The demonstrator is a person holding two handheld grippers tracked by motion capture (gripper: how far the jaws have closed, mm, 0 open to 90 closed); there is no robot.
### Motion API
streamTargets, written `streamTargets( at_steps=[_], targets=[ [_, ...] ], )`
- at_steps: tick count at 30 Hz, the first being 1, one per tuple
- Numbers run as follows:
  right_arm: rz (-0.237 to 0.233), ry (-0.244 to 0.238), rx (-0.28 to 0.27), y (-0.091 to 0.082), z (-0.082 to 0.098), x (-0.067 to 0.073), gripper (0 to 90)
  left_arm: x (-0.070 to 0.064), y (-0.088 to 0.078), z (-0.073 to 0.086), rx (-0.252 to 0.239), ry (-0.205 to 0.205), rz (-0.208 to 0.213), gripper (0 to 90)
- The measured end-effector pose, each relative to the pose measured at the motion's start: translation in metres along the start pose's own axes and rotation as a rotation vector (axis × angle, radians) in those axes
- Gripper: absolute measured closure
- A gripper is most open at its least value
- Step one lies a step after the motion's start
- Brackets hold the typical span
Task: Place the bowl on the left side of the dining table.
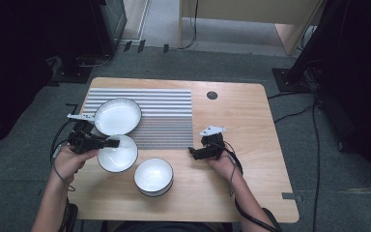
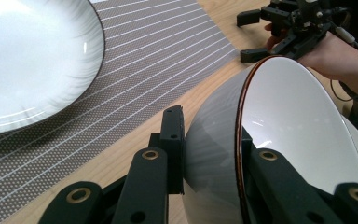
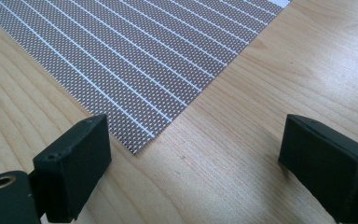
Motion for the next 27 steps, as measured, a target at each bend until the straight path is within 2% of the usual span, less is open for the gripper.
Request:
streamTargets(
  at_steps=[10,27],
  targets=[
    [0.0,0.001,-0.002,0.0,0.0,0.0,8.4,0.01,0.006,0.003,0.01,-0.007,-0.013,75.9],
    [0.002,0.004,-0.002,0.0,0.0,0.0,8.4,0.023,0.024,0.002,0.035,-0.026,-0.004,76.1]
  ],
)
Point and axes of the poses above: each handheld gripper's, and its own axes: y roughly forward along the jaws, z roughly out of its underside, x roughly to its left, the point moved 8 cm from there along y, roughly forward along the jaws, and after that the axes turned 8 degrees about -z, right-handed, at the moved point
